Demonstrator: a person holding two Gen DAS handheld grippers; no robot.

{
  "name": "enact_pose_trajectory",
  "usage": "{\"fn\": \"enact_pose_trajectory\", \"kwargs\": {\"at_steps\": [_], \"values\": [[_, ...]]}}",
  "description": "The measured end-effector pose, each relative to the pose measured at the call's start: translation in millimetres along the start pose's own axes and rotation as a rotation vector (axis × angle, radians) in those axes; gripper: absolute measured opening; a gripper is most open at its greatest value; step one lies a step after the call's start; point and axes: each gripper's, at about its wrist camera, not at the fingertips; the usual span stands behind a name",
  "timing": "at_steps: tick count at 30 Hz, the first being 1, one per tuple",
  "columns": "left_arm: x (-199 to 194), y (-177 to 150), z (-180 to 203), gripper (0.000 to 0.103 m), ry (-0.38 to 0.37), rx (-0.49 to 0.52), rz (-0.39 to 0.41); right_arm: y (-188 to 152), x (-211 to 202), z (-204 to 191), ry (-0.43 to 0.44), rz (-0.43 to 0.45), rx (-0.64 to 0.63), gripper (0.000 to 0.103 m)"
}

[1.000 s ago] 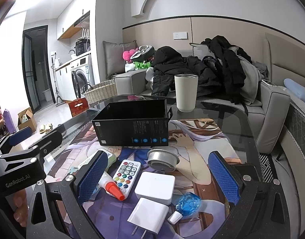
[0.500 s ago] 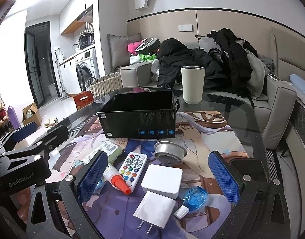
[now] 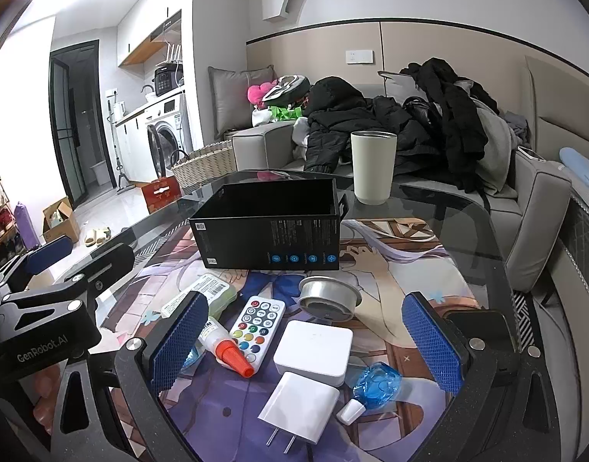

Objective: Organize rigid objects

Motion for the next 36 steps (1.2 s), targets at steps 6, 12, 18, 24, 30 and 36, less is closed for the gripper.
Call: {"fn": "enact_pose_trajectory", "kwargs": {"at_steps": [6,12,18,24,30,36], "values": [[1.3,2.3,-1.4,0.103,-0.005,-0.004,-0.008,-0.1,-0.1,-0.5,0.001,-0.003,0.003,0.102],[1.6,2.5,-0.3,0.103,-0.007,-0.001,-0.009,0.8,0.4,0.1,0.002,-0.008,0.004,0.102],[10.9,13.6,-8.8,0.103,-0.046,-0.018,-0.056,8.4,1.6,1.1,0.011,-0.012,0.010,0.102],[21.3,25.6,-24.7,0.103,-0.058,-0.063,-0.119,32.0,1.0,8.1,0.061,-0.063,0.070,0.103],[35.0,26.9,-18.3,0.103,-0.099,-0.002,-0.237,45.3,6.4,13.4,0.054,-0.132,0.078,0.103],[55.4,9.5,-5.4,0.103,-0.160,0.065,-0.392,39.6,13.2,19.2,0.022,-0.237,0.030,0.103]]}}
Point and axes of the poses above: each gripper's, at about its wrist camera, not at the fingertips, and x roughly the way its jaws point, z to its right, y to its top, and after that the axes turned 13 degrees about x, right-handed
